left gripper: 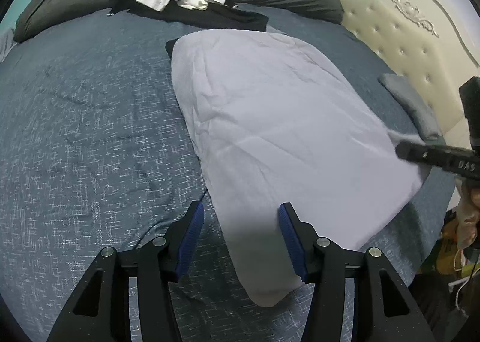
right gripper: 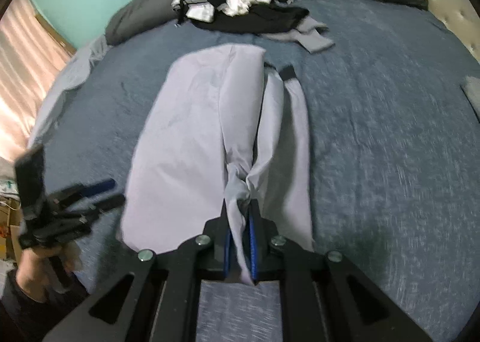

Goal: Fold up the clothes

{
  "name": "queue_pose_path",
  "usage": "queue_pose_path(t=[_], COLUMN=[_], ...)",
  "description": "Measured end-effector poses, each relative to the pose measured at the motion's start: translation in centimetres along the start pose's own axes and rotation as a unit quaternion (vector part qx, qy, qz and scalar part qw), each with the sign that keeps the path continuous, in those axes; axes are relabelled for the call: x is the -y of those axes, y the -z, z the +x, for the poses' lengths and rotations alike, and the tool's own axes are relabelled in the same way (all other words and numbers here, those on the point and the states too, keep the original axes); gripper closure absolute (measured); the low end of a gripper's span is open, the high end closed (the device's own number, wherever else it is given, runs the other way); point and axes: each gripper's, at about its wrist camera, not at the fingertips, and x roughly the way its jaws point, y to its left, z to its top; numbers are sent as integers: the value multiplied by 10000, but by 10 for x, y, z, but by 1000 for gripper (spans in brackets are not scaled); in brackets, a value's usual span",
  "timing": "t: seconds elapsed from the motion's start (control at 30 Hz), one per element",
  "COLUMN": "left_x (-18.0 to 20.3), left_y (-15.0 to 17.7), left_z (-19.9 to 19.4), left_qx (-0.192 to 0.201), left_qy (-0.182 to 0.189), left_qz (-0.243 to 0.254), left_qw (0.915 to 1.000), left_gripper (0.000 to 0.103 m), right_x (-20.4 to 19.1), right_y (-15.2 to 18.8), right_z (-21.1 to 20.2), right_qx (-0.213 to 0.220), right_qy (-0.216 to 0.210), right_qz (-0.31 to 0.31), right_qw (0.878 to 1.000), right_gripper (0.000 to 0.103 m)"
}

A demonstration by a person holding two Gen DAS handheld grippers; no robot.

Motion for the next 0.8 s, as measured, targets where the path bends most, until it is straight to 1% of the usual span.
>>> queue_pose_path(t=[0.17, 0.23, 0.3, 0.47, 0.57, 0.63, 0.67, 0.7, 0.73, 0.8], left_x=[9, 11, 12, 13, 13, 13, 13, 13, 13, 15], left_y=[2, 3, 4, 7, 6, 6, 6, 7, 7, 6], left_z=[6, 10, 13, 16, 17, 17, 17, 18, 18, 18], left_qx=[-115, -154, -179, -192, -177, -169, -164, -159, -154, -146], left_qy=[-77, -97, -112, -148, -211, -235, -238, -242, -244, -233], left_qz=[179, 204, 214, 236, 245, 250, 250, 250, 250, 245], left_qw=[9997, 9996, 9995, 9994, 9993, 9993, 9993, 9993, 9993, 9993], left_gripper=[47, 45, 42, 40, 37, 36, 35, 34, 34, 33], right_x=[15, 27, 35, 39, 43, 47, 46, 45, 43, 33], right_y=[17, 22, 27, 29, 26, 23, 21, 19, 16, 8], right_z=[17, 24, 32, 35, 28, 22, 15, 8, -1, -15], right_qx=[-267, -350, -406, -435, -404, -388, -302, -203, -60, 171], right_qy=[195, 163, 138, 74, -44, -113, -41, 49, 70, -77], right_qz=[140, 367, 529, 516, 525, 595, 573, 541, 498, 352], right_qw=[9994, 9986, 9977, 9977, 9978, 9974, 9979, 9983, 9987, 9992], right_gripper=[95, 95, 95, 94, 92, 87, 81, 79, 79, 78])
